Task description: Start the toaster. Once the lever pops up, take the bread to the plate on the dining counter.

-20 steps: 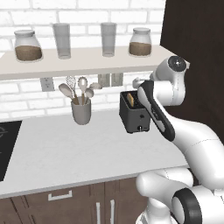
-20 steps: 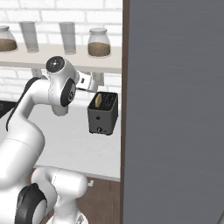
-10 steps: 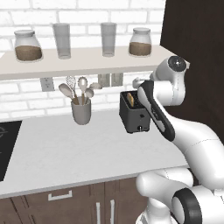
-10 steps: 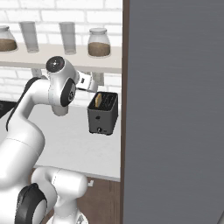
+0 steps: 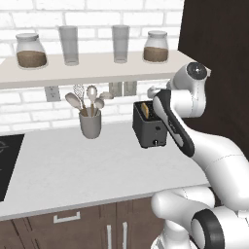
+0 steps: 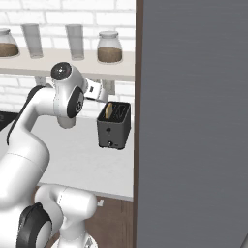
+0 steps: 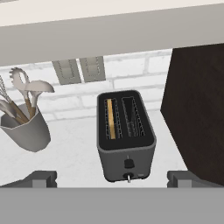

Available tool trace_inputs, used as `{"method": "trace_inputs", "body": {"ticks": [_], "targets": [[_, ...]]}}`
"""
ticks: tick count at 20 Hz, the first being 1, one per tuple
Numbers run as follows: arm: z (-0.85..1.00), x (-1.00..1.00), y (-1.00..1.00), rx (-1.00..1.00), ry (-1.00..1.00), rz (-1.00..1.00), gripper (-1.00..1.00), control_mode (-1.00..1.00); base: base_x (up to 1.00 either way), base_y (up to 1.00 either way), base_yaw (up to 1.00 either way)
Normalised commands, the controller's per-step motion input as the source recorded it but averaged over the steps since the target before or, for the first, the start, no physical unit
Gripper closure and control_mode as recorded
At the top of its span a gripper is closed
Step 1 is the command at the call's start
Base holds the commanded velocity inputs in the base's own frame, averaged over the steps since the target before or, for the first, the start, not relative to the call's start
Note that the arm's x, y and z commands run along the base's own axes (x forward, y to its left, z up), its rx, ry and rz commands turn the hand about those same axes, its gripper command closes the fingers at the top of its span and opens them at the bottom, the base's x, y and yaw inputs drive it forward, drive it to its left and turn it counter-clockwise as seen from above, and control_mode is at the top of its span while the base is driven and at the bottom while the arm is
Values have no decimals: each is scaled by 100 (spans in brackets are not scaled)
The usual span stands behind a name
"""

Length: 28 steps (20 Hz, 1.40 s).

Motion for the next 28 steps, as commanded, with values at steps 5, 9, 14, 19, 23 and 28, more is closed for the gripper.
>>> {"method": "trace_inputs", "body": {"ticks": [5,9,14,19,23,28], "targets": [[0,0,0,0,0,0,-100,-100,0,0,0],[0,0,0,0,0,0,-100,-100,0,0,0],[0,0,0,0,0,0,-100,-100,0,0,0],[0,0,0,0,0,0,-100,-100,0,0,0],[0,-16,0,0,-1,0,-100,-100,0,0,0],[-10,-62,0,0,-9,0,-100,-100,0,0,0]]}}
